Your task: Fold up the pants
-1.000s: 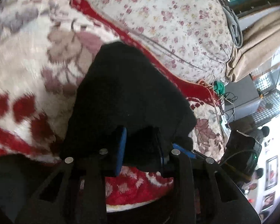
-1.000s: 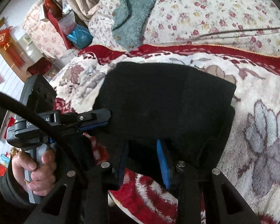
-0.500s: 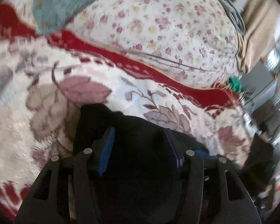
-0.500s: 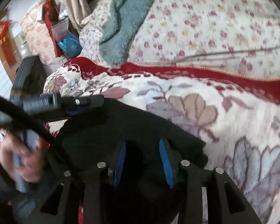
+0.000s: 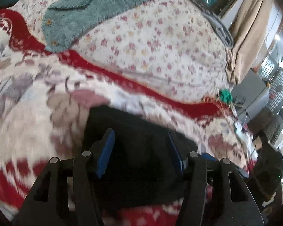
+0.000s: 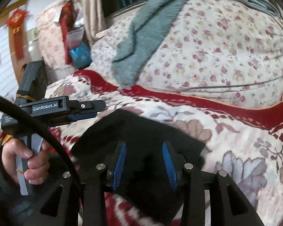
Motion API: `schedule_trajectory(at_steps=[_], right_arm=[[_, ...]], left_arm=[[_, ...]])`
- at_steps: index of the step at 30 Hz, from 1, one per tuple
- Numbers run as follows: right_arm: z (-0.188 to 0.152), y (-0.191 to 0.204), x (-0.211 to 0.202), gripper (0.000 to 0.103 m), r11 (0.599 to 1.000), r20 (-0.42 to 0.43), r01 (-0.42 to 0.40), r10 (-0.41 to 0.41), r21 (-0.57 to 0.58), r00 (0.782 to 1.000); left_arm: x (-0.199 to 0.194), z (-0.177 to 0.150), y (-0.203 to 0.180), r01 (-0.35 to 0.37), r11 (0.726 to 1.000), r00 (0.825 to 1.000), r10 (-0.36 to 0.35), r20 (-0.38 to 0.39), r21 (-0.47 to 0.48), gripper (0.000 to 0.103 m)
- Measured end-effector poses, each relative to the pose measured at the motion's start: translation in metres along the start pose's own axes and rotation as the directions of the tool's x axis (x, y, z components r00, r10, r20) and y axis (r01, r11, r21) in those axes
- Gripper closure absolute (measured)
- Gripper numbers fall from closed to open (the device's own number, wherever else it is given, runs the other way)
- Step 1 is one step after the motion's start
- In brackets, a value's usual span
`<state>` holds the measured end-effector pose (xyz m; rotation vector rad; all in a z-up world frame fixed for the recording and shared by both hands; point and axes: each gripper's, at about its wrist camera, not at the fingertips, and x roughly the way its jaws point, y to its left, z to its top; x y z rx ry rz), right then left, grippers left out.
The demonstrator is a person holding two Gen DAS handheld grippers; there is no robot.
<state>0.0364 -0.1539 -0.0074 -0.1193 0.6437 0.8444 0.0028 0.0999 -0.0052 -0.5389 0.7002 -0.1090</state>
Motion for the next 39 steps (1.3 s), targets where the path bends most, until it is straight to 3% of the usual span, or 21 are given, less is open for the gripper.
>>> schedule_trajectory(at_steps=[2, 4, 7, 12, 15, 18, 22, 24, 26, 30, 34, 36, 38, 39], right_arm=[[-0.010, 0.007, 0.017, 0.050, 1.000, -0.102, 0.026, -0.026, -0.001, 0.994], [-0.024, 0.014, 0.039, 0.046, 0.996, -0.192, 0.088, -0.092, -0.030, 0.977], [-0.027, 0.023, 0.040, 0.045, 0.990, -0.162, 0.120, -0.131, -0.072, 0.978], [-0.026, 0.012, 0.036, 0.045, 0.997, -0.155, 0.080, -0.081, -0.014, 0.985], [-0.013, 0.007, 0.012, 0.047, 0.997, -0.144, 0.043, -0.034, 0.059, 0.989], [-0.005, 0.000, -0.029, 0.047, 0.996, -0.073, 0.047, -0.041, 0.079, 0.996], [-0.015, -0.024, -0.053, 0.038, 0.990, -0.091, 0.042, -0.030, 0.137, 0.995], [-0.027, -0.049, -0.049, 0.038, 0.957, -0.116, 0.013, 0.021, 0.291, 0.993], [-0.027, -0.059, -0.046, 0.038, 0.932, -0.122, 0.027, 0.018, 0.362, 0.992], [-0.016, -0.054, -0.028, 0.038, 0.940, -0.144, 0.027, 0.023, 0.341, 0.989], [-0.011, -0.051, -0.010, 0.038, 0.936, -0.158, -0.033, 0.094, 0.350, 0.983], [-0.012, -0.057, -0.001, 0.038, 0.912, -0.149, -0.062, 0.132, 0.405, 0.980], [-0.018, -0.072, 0.007, 0.038, 0.851, -0.102, -0.107, 0.184, 0.514, 0.978], [-0.024, -0.082, 0.009, 0.038, 0.801, -0.062, -0.130, 0.204, 0.584, 0.977]], left_arm=[[0.010, -0.014, -0.005, -0.077, 0.997, 0.995, 0.079, -0.062, 0.026, 0.048], [0.022, -0.018, -0.013, -0.129, 0.988, 0.986, 0.136, -0.096, 0.082, 0.044], [0.032, -0.022, -0.027, -0.158, 0.972, 0.978, 0.179, -0.111, 0.174, 0.031], [0.039, -0.032, -0.040, -0.221, 0.935, 0.963, 0.254, -0.091, 0.277, 0.026], [0.034, -0.030, -0.034, -0.196, 0.950, 0.971, 0.223, -0.090, 0.242, 0.025], [0.031, -0.027, -0.028, -0.169, 0.965, 0.977, 0.191, -0.095, 0.203, 0.025], [0.031, -0.027, -0.029, -0.171, 0.965, 0.977, 0.192, -0.093, 0.200, 0.025], [0.031, -0.027, -0.028, -0.169, 0.965, 0.977, 0.190, -0.093, 0.199, 0.025], [0.031, -0.027, -0.029, -0.169, 0.965, 0.977, 0.190, -0.094, 0.199, 0.025], [0.031, -0.027, -0.029, -0.167, 0.966, 0.978, 0.188, -0.094, 0.198, 0.025], [0.030, -0.027, -0.029, -0.168, 0.966, 0.978, 0.189, -0.094, 0.199, 0.025], [0.022, -0.024, -0.028, -0.136, 0.977, 0.986, 0.149, -0.072, 0.165, 0.025], [0.000, -0.014, -0.021, -0.072, 0.990, 0.997, 0.071, 0.011, 0.120, 0.025], [-0.013, -0.009, -0.016, -0.060, 0.993, 0.996, 0.052, 0.074, 0.098, 0.025]])
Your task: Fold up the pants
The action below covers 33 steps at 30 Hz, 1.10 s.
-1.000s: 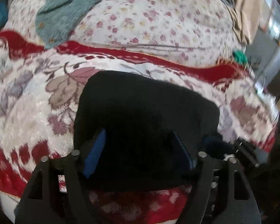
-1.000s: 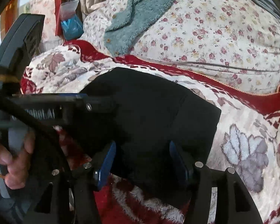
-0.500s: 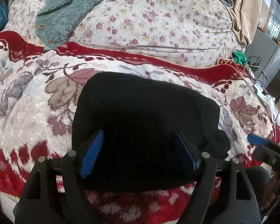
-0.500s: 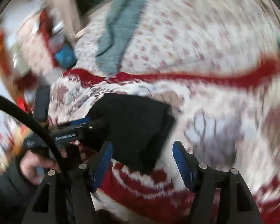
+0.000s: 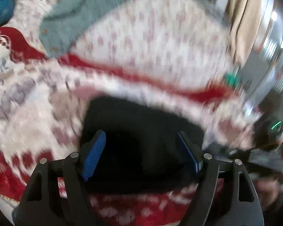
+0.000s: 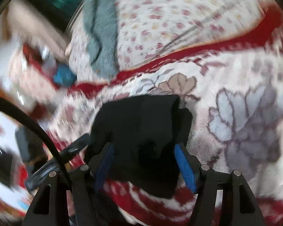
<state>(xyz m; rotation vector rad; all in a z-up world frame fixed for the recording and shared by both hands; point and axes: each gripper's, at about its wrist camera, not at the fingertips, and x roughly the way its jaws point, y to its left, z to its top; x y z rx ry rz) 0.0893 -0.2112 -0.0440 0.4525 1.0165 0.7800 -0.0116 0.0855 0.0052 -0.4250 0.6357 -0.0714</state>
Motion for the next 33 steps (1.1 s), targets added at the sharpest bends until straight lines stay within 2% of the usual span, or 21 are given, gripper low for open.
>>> schedule_trajectory(at_steps=[1, 2, 3, 5, 7, 8, 12, 13, 15, 17, 20, 21, 22, 23, 24, 25, 26, 28, 29, 31, 33], right_arm=[[0.001, -0.007, -0.001, 0.038, 0.999, 0.012, -0.016, 0.016, 0.048, 1.000], [0.003, -0.021, -0.005, 0.038, 0.988, 0.041, -0.049, 0.043, 0.145, 0.998], [0.004, -0.031, -0.009, 0.038, 0.975, 0.068, -0.082, 0.069, 0.207, 0.995], [0.007, -0.046, -0.016, 0.038, 0.944, 0.118, -0.145, 0.115, 0.296, 0.986], [0.008, -0.054, -0.017, 0.038, 0.919, 0.139, -0.195, 0.156, 0.342, 0.978], [0.010, -0.054, -0.016, 0.038, 0.915, 0.135, -0.203, 0.165, 0.350, 0.977], [0.015, -0.044, -0.002, 0.038, 0.931, 0.063, -0.177, 0.165, 0.320, 0.984], [0.015, -0.041, 0.005, 0.038, 0.940, 0.025, -0.142, 0.142, 0.309, 0.990], [0.013, -0.040, 0.019, 0.038, 0.945, -0.044, -0.102, 0.121, 0.310, 0.992], [0.011, -0.038, 0.030, 0.038, 0.948, -0.090, -0.099, 0.132, 0.304, 0.987], [0.012, -0.032, 0.036, 0.038, 0.962, -0.106, -0.089, 0.119, 0.257, 0.987], [0.012, -0.032, 0.037, 0.039, 0.964, -0.102, -0.090, 0.119, 0.250, 0.988], [0.013, -0.032, 0.037, 0.046, 0.965, -0.099, -0.091, 0.118, 0.244, 0.988], [0.013, -0.030, 0.038, 0.051, 0.971, -0.105, -0.078, 0.104, 0.226, 0.989], [0.012, -0.028, 0.038, 0.058, 0.979, -0.111, -0.054, 0.078, 0.198, 0.991], [0.011, -0.025, 0.038, 0.061, 0.985, -0.110, -0.036, 0.055, 0.167, 0.992], [0.011, -0.022, 0.037, 0.064, 0.989, -0.101, -0.029, 0.044, 0.145, 0.994], [0.011, -0.015, 0.030, 0.070, 0.996, -0.058, -0.023, 0.029, 0.091, 0.998], [0.011, -0.011, 0.023, 0.071, 0.998, -0.028, -0.030, 0.032, 0.060, 0.999], [0.016, -0.006, 0.007, 0.072, 0.999, 0.037, -0.033, 0.032, 0.016, 0.999], [0.027, -0.008, -0.002, 0.072, 1.000, 0.077, -0.029, 0.028, 0.009, 0.997]], left_arm=[[-0.010, 0.006, 0.007, -0.012, 1.000, 0.998, 0.013, 0.055, -0.017, 0.025], [-0.017, 0.013, 0.016, -0.030, 0.999, 0.995, 0.033, 0.091, -0.036, 0.025], [-0.016, 0.018, 0.028, -0.036, 0.997, 0.995, 0.042, 0.085, -0.067, 0.025], [0.002, 0.021, 0.056, -0.001, 0.979, 1.000, -0.003, -0.015, -0.204, 0.025], [0.027, 0.017, 0.076, 0.028, 0.941, 0.986, -0.081, -0.144, -0.338, 0.026], [0.036, 0.014, 0.080, 0.035, 0.927, 0.975, -0.114, -0.191, -0.374, 0.026], [0.041, 0.016, 0.080, 0.019, 0.918, 0.974, -0.106, -0.198, -0.395, 0.026], [0.045, 0.015, 0.081, 0.016, 0.913, 0.970, -0.114, -0.217, -0.408, 0.026], [0.055, 0.014, 0.083, 0.024, 0.903, 0.950, -0.154, -0.271, -0.429, 0.026], [0.064, 0.013, 0.082, 0.085, 0.888, 0.923, -0.240, -0.300, -0.451, 0.026], [0.073, 0.015, 0.081, 0.084, 0.888, 0.909, -0.254, -0.330, -0.452, 0.026], [0.072, 0.016, 0.080, 0.083, 0.889, 0.910, -0.252, -0.329, -0.451, 0.026], [0.071, 0.016, 0.080, 0.083, 0.891, 0.912, -0.249, -0.326, -0.446, 0.027], [0.067, 0.016, 0.078, 0.073, 0.901, 0.918, -0.228, -0.324, -0.427, 0.032], [0.064, 0.016, 0.074, 0.047, 0.915, 0.928, -0.189, -0.322, -0.400, 0.048], [0.064, 0.017, 0.070, 0.032, 0.930, 0.933, -0.160, -0.323, -0.367, 0.059], [0.058, 0.017, 0.061, 0.017, 0.952, 0.946, -0.114, -0.302, -0.304, 0.064], [0.045, 0.017, 0.041, -0.007, 0.983, 0.971, -0.038, -0.236, -0.185, 0.069], [0.041, 0.018, 0.033, -0.010, 0.990, 0.978, -0.020, -0.207, -0.141, 0.069], [0.036, 0.026, 0.022, 0.034, 0.994, 0.988, -0.048, -0.146, -0.101, 0.069], [0.042, 0.039, 0.013, 0.087, 0.992, 0.987, -0.098, -0.127, -0.090, 0.069]])
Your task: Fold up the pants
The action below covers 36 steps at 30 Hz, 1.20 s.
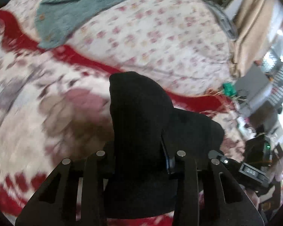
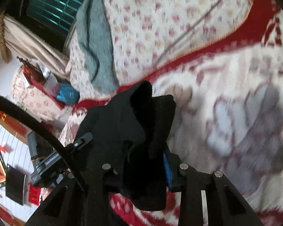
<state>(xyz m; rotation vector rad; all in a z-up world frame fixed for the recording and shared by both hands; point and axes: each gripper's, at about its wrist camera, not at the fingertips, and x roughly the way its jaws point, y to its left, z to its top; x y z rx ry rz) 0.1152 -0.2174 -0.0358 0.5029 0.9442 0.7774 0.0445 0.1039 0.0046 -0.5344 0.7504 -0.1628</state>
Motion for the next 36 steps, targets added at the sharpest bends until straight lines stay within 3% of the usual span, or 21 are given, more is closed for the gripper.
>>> schedule_trajectory(at_steps=[6, 8, 9, 10, 11, 13, 17, 19, 24, 26, 29, 31, 34, 35, 36], right_arm=[[0.048, -0.027, -0.009, 0.072, 0.999, 0.028, 0.054, -0.054, -0.009, 0.998], [0.052, -0.052, 0.003, 0.072, 0.997, -0.034, 0.064, -0.062, 0.043, 0.997], [0.048, -0.065, 0.009, 0.069, 0.994, -0.070, 0.082, -0.077, 0.077, 0.995], [0.043, -0.083, 0.019, 0.059, 0.981, -0.124, 0.119, -0.101, 0.152, 0.987], [0.042, -0.091, 0.019, 0.057, 0.975, -0.116, 0.090, -0.067, 0.202, 0.991], [0.042, -0.098, 0.018, 0.056, 0.968, -0.102, 0.059, -0.035, 0.242, 0.994], [0.042, -0.091, 0.012, 0.055, 0.973, -0.083, 0.078, -0.061, 0.216, 0.995], [0.045, -0.084, -0.001, 0.055, 0.977, -0.007, 0.093, -0.094, 0.194, 0.996], [0.034, -0.057, -0.056, 0.055, 0.990, 0.183, 0.112, -0.127, 0.088, 0.975], [0.026, -0.044, -0.069, 0.055, 0.992, 0.203, 0.116, -0.123, 0.045, 0.971], [0.011, -0.020, -0.087, 0.055, 0.987, 0.237, 0.151, -0.134, -0.055, 0.962], [0.000, -0.007, -0.094, 0.054, 0.982, 0.236, 0.152, -0.122, -0.113, 0.964], [-0.027, 0.017, -0.094, 0.054, 0.957, 0.181, 0.183, -0.144, -0.225, 0.973], [-0.033, 0.019, -0.093, 0.054, 0.950, 0.164, 0.194, -0.157, -0.245, 0.974], [-0.042, 0.021, -0.094, 0.054, 0.944, 0.147, 0.200, -0.166, -0.262, 0.975]], left_arm=[[0.056, 0.027, -0.021, 0.047, 0.999, 0.995, -0.046, -0.087, 0.012, 0.068], [0.082, 0.016, -0.012, 0.031, 1.000, 0.989, -0.031, -0.144, -0.001, 0.067], [0.095, 0.010, -0.005, 0.013, 1.000, 0.984, -0.015, -0.179, -0.015, 0.061], [0.103, 0.004, 0.004, 0.002, 0.998, 0.978, -0.014, -0.206, -0.060, 0.059], [0.102, 0.005, 0.009, 0.033, 0.993, 0.980, -0.054, -0.192, -0.114, 0.057], [0.099, 0.007, 0.010, 0.026, 0.994, 0.982, -0.046, -0.181, -0.109, 0.049], [0.096, 0.005, 0.008, -0.003, 0.995, 0.986, -0.014, -0.165, -0.102, 0.044], [0.090, 0.007, 0.002, -0.015, 0.997, 0.990, 0.004, -0.144, -0.079, 0.044], [0.035, 0.013, -0.030, -0.101, 0.994, 0.995, 0.101, 0.000, 0.030, 0.041], [0.004, 0.013, -0.053, -0.096, 0.994, 0.995, 0.096, 0.016, 0.058, 0.027], [-0.026, 0.004, -0.084, -0.073, 0.991, 0.997, 0.072, 0.015, 0.113, 0.024], [-0.033, -0.013, -0.102, -0.084, 0.976, 0.996, 0.080, 0.027, 0.201, 0.023], [-0.011, -0.054, -0.111, -0.186, 0.921, 0.982, 0.189, 0.026, 0.342, 0.024], [0.000, -0.060, -0.114, -0.234, 0.891, 0.967, 0.256, -0.006, 0.389, 0.024], [0.003, -0.064, -0.118, -0.277, 0.856, 0.955, 0.294, 0.030, 0.437, 0.024]])
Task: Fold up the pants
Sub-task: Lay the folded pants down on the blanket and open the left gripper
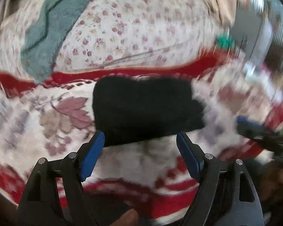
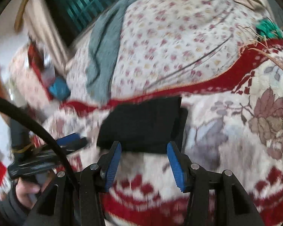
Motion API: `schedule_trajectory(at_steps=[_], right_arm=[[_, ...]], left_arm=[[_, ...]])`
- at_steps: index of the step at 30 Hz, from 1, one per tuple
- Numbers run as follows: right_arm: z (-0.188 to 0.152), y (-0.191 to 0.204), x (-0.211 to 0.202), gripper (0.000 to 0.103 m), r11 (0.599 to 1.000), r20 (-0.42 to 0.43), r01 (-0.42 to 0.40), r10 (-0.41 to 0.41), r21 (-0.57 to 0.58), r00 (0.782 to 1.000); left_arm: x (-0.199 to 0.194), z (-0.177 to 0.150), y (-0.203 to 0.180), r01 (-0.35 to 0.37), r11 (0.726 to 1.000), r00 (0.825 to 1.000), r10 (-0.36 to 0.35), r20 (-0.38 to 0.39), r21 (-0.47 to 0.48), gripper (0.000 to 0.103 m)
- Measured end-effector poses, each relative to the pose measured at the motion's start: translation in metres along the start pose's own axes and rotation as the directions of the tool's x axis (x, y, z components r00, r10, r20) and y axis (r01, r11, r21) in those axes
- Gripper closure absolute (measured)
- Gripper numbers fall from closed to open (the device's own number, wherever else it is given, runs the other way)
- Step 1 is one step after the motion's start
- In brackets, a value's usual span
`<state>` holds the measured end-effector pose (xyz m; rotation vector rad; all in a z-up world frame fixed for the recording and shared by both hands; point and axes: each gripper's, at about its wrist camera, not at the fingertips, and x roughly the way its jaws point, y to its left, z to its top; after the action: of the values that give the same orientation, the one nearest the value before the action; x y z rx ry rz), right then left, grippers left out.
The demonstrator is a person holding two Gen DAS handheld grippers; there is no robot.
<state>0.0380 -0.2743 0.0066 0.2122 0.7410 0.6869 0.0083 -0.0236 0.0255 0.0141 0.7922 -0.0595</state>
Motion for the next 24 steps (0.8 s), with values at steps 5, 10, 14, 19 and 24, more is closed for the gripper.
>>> schedule_trajectory(at_steps=[5, 10, 14, 19, 24], right_arm=[[-0.019, -0.011, -0.014, 0.054, 0.996, -0.005, -0.063, 0.064, 0.066, 0.998], [-0.018, -0.033, -0.013, 0.054, 0.980, -0.001, -0.065, 0.067, 0.190, 0.998], [-0.017, -0.027, -0.008, 0.054, 0.985, -0.031, -0.045, 0.051, 0.168, 0.998], [-0.016, -0.022, -0.001, 0.054, 0.989, -0.063, -0.025, 0.034, 0.142, 0.997], [-0.016, -0.024, -0.001, 0.054, 0.986, -0.057, -0.038, 0.048, 0.159, 0.997]], left_arm=[[0.015, -0.001, 0.024, 0.011, 0.997, 0.999, -0.015, -0.052, -0.073, 0.024], [0.013, -0.003, 0.037, -0.005, 0.988, 0.999, -0.003, -0.051, -0.156, 0.024], [0.013, -0.005, 0.030, -0.027, 0.991, 0.998, 0.020, -0.053, -0.128, 0.024], [0.014, -0.005, 0.026, -0.048, 0.994, 0.998, 0.042, -0.057, -0.103, 0.024], [0.015, -0.006, 0.028, -0.041, 0.993, 0.998, 0.035, -0.061, -0.110, 0.024]])
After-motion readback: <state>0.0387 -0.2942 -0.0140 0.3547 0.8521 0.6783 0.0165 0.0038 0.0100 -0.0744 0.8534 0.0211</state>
